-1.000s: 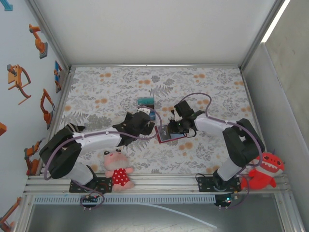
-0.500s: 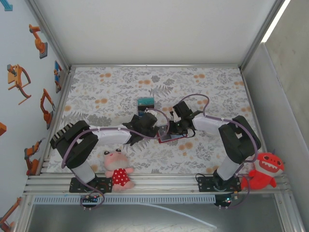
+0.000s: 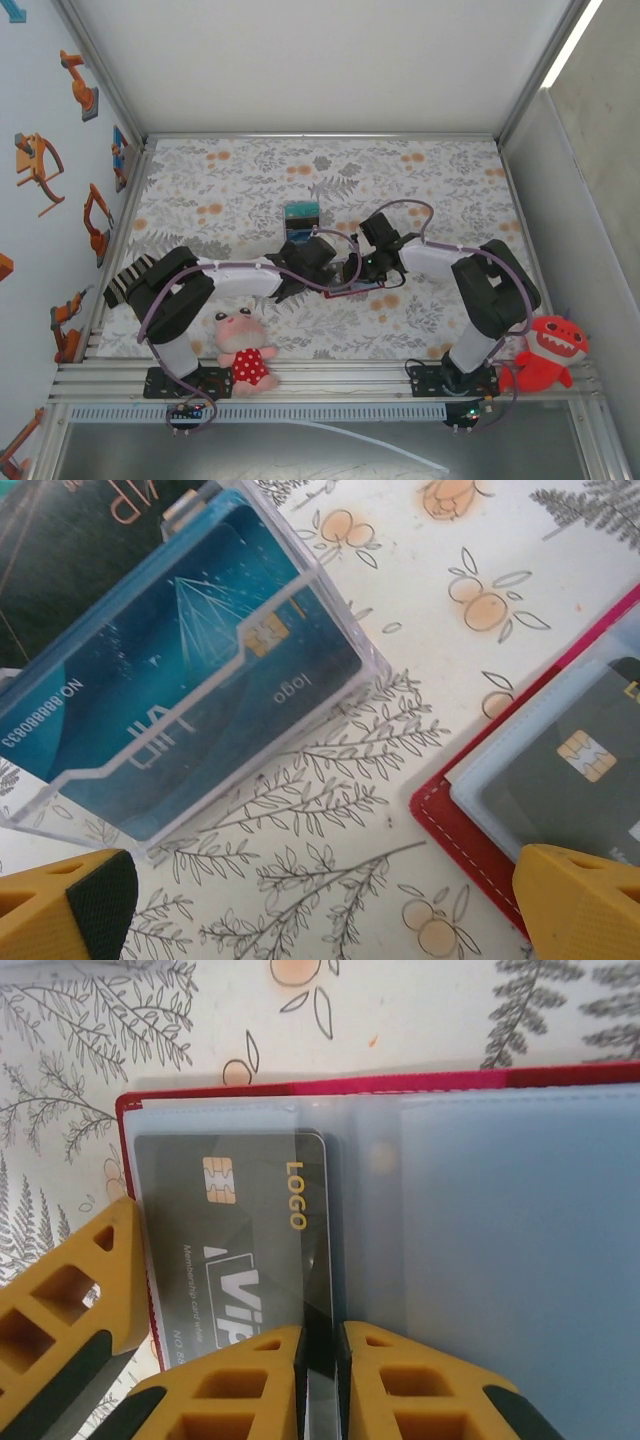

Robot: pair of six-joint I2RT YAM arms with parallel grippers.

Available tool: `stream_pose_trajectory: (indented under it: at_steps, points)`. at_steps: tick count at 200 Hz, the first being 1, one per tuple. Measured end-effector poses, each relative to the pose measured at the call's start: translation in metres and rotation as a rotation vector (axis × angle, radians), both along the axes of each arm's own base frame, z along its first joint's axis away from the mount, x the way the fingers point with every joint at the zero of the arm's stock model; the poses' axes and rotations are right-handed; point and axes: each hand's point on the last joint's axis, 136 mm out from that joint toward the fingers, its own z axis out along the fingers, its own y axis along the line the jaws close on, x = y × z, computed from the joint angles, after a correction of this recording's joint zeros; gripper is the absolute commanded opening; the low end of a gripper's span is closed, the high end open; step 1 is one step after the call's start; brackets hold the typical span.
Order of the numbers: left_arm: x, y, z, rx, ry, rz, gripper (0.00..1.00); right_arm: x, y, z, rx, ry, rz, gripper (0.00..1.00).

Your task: Take the credit cards out of the card holder

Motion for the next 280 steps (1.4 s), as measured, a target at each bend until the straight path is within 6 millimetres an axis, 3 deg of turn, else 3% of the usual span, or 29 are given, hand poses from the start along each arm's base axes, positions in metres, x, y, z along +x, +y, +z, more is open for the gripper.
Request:
stream_pose_trajectory:
  at_steps: [75, 231, 280]
  points:
    - [-0.022, 0.007, -0.005, 0.009, 0.047, 0.020, 0.97, -0.020, 0.002, 0.002, 0.102, 0.045, -0.038, 0.15]
    - [-0.024, 0.017, -0.007, 0.031, 0.058, 0.053, 0.97, -0.016, 0.015, 0.010, 0.278, 0.057, -0.085, 0.13]
    - [-0.025, 0.020, -0.008, 0.045, 0.058, 0.057, 0.97, -0.016, 0.017, 0.012, 0.297, 0.056, -0.084, 0.01]
